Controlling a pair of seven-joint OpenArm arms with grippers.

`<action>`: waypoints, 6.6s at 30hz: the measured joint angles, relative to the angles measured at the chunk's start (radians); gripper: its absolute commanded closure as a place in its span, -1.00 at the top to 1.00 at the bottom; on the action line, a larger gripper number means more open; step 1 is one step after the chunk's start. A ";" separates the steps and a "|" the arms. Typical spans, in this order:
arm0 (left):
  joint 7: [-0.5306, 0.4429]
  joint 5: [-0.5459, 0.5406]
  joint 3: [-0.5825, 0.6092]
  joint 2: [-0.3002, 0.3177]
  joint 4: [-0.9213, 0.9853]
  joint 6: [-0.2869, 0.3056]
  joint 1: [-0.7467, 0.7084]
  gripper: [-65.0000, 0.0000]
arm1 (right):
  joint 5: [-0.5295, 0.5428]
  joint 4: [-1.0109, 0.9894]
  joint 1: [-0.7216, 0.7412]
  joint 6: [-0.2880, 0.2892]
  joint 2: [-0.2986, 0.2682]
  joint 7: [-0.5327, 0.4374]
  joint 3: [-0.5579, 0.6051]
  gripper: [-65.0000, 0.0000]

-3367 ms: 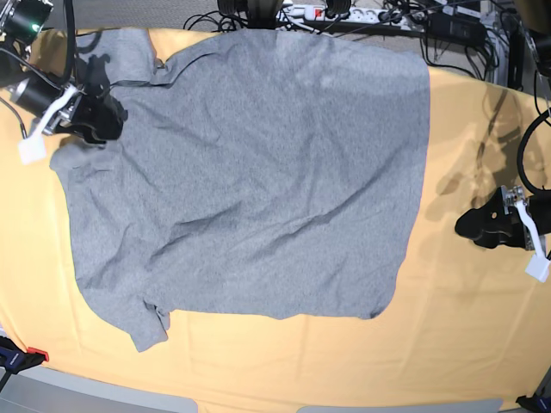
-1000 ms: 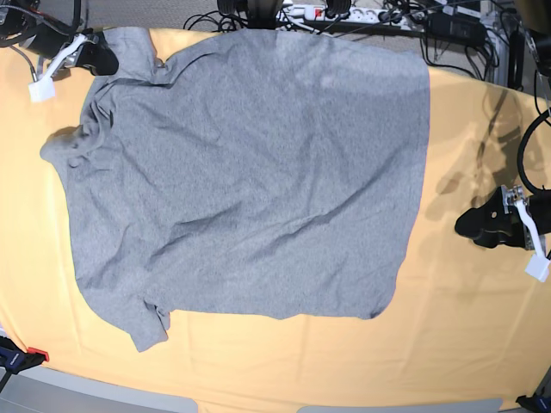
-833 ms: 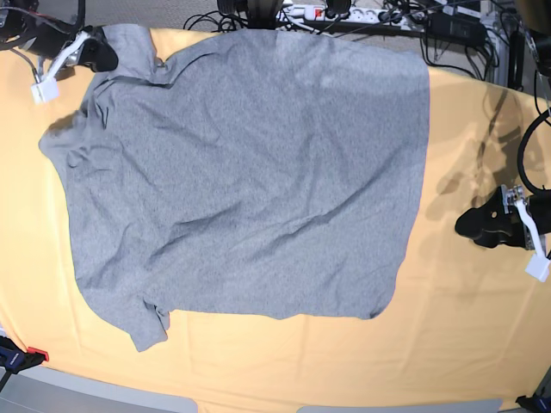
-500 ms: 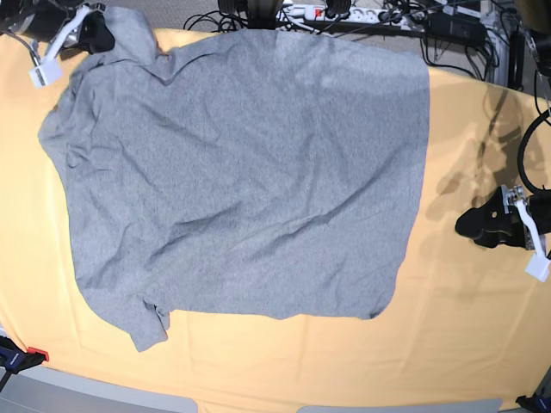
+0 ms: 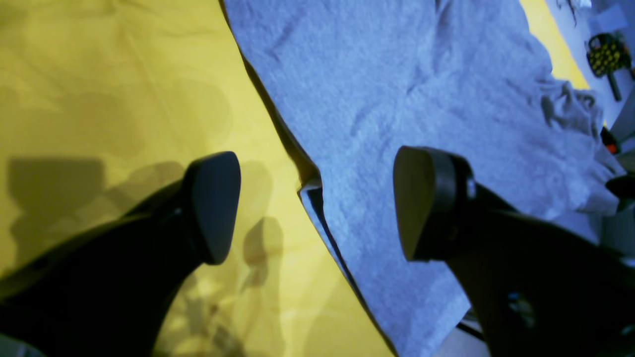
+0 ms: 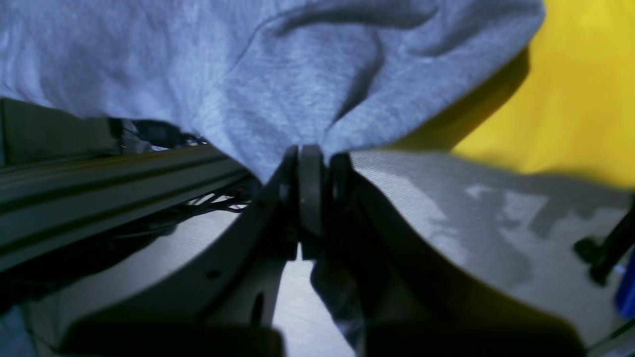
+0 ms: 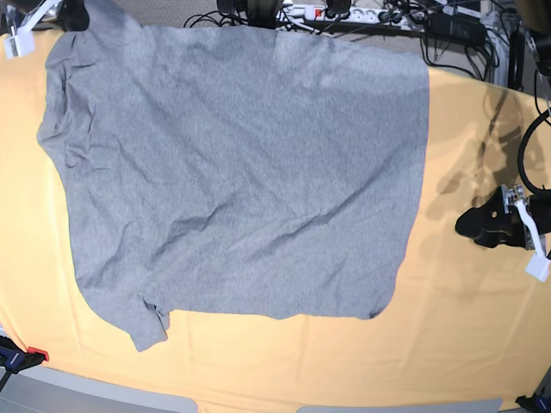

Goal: Layout the t-shirt on the table in an organized manner, then fold the t-shirt properly
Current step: 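Grasp the shirt shoulder near the right gripper and pull it outward, then release the shoulder and move the left gripper toward the shirt hem, then grasp the hem corner with the left gripper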

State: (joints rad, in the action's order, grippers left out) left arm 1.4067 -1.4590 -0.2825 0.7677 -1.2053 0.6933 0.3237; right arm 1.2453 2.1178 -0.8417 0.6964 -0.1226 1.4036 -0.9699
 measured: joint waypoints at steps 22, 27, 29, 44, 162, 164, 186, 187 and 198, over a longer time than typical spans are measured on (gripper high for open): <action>0.000 0.000 0.000 -0.001 0.000 0.000 0.000 0.51 | 0.101 0.000 -0.001 0.000 0.217 0.003 -0.002 -0.94; 0.000 0.000 -0.002 0.000 0.000 0.000 0.000 0.51 | 0.120 0.000 0.000 0.000 0.135 0.003 -0.005 -0.16; 0.000 0.000 -0.015 -0.002 0.000 0.000 0.000 0.51 | 0.117 0.000 0.000 0.000 0.119 0.004 -0.018 -0.16; 0.007 0.000 -0.230 0.000 0.000 -0.007 -0.170 0.51 | 0.221 0.104 0.006 0.000 0.064 0.008 -0.365 -0.16; -0.606 0.657 -0.006 -0.473 0.578 -0.027 0.288 0.51 | -0.040 -0.224 0.454 -0.003 -0.182 -0.172 0.002 -0.16; -0.574 0.616 -0.006 -0.471 0.578 -0.004 0.286 0.41 | -0.040 -0.224 0.454 -0.003 -0.182 -0.172 0.002 -0.16; -0.335 0.426 -0.005 -0.479 0.584 -0.004 0.539 -1.00 | -0.006 -0.224 0.457 -0.003 -0.182 -0.169 0.002 -0.16; -0.334 0.426 -0.005 -0.479 0.584 -0.004 0.545 -1.00 | -0.006 -0.224 0.457 -0.003 -0.182 -0.169 0.002 -0.16; -0.356 0.517 -0.005 -0.448 0.584 -0.004 0.542 -1.00 | -0.324 -0.224 0.640 -0.003 -0.210 -0.299 0.239 -0.16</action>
State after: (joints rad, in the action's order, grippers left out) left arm 1.0508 -0.9417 -0.2871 0.3195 -0.6209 0.6895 0.8654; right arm 0.9215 1.8935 -0.2012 0.6937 -0.3328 1.1049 -0.7307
